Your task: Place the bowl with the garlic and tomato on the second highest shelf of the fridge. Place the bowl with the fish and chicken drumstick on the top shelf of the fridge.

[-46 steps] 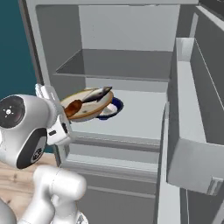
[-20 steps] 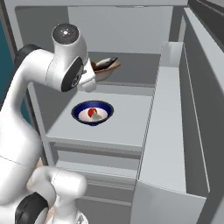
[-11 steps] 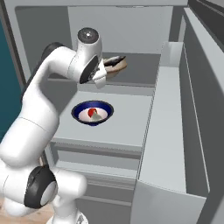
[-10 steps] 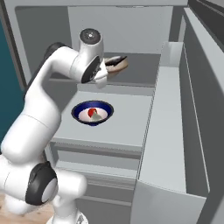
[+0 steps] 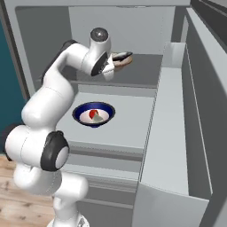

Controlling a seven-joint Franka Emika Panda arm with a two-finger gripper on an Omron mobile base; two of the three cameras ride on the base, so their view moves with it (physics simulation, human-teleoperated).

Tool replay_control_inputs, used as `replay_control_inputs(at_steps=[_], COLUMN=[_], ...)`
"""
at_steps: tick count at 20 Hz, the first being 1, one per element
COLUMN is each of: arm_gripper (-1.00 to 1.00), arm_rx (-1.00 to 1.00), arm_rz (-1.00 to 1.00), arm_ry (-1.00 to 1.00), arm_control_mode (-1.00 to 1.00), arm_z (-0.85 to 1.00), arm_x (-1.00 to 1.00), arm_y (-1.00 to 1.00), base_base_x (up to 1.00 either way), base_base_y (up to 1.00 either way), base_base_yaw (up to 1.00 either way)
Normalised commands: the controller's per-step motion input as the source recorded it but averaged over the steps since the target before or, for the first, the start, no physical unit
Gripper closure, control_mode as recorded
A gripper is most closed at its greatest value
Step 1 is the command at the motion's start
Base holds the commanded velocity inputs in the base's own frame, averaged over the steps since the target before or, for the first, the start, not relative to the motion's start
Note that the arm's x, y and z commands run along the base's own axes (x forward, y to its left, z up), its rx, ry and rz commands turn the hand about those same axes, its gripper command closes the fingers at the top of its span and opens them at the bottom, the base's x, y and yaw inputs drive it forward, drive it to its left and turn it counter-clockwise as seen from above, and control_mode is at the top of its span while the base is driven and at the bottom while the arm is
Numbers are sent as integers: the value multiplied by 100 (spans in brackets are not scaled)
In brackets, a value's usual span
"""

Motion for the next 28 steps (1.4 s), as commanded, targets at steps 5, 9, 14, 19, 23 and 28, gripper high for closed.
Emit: replay_control_inputs(at_steps=[5,9,14,19,23,28], arm_gripper=[-100,-100,-100,-100,-100,-100], arm_rx=[0,0,-3,-11,-18,-14], arm_rz=[0,-6,-4,-1,0,0], arm_ry=[0,-31,-29,-6,0,0], arm_control_mode=[-100,-100,-100,-100,-100,-100], arm_z=[-7,22,-24,-23,-11,-7], arm_x=[36,-94,-100,-100,-100,-100], arm_y=[-3,1,35,74,64,7], base_base_x=[0,0,0,0,0,0], base_base_y=[0,0,0,0,0,0], base_base_yaw=[0,0,0,0,0,0])
